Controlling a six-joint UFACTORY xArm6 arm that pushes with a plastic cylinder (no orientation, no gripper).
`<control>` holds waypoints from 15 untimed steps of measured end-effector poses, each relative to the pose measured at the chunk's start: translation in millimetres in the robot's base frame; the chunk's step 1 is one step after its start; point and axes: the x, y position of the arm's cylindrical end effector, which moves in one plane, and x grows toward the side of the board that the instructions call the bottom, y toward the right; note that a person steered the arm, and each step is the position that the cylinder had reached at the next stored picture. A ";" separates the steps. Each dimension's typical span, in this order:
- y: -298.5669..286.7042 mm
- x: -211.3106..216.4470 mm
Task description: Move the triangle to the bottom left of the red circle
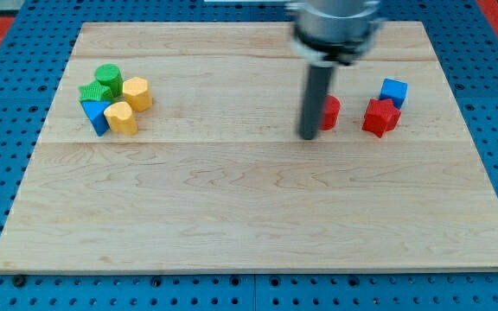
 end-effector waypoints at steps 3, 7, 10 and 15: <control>50.8 -7.8; -343.3 46.2; -241.7 -35.9; -13.2 -47.4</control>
